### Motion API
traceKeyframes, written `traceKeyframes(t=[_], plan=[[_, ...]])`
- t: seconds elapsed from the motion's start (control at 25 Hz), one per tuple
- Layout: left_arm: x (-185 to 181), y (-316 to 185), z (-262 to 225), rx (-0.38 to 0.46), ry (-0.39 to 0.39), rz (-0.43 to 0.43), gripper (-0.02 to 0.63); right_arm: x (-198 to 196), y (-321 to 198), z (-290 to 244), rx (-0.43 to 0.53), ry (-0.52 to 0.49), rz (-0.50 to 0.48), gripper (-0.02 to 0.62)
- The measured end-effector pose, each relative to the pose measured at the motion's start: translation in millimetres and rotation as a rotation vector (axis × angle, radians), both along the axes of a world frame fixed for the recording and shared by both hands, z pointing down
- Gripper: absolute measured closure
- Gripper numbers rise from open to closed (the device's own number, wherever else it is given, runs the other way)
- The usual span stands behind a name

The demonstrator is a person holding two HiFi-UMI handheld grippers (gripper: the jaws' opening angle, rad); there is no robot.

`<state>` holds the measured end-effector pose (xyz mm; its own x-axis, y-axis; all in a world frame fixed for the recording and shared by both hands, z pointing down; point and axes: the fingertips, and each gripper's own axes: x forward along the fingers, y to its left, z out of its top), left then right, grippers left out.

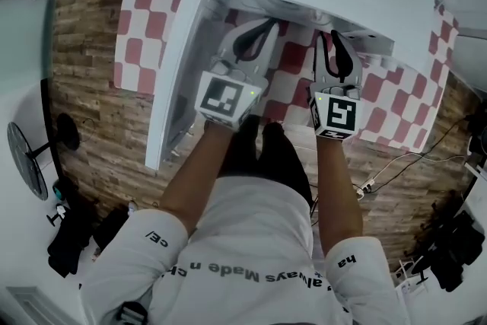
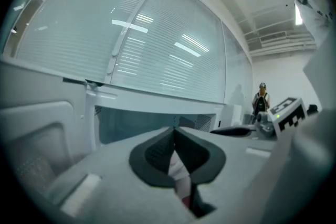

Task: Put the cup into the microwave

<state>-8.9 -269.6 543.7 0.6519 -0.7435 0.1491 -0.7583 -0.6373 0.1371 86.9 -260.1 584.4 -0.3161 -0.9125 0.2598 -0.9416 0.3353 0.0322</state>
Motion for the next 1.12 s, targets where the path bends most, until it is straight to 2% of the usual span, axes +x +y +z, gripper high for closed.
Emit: traceKeyframes(t=[0.48,0.64,0.84,1.12], plan=[[0.3,56.9,-84.1,-0.051,0.052,0.039,0.602,-8.2,65.1,-102.8,0.027,-0.03,-0.09,0.526],[2.8,70.2,-125.3,-0.032,0.081,0.06,0.601,-5.2,79.1,-149.2,0.03,-0.037,-0.105,0.534],[2.4,84.0,-172.5,0.015,0.105,0.085,0.601,1.0,92.3,-209.2,0.093,-0.072,-0.12,0.538],[3.6,106.7,-225.7,0.012,0.138,0.132,0.601,1.9,115.3,-269.8,0.116,-0.06,-0.18,0.538]])
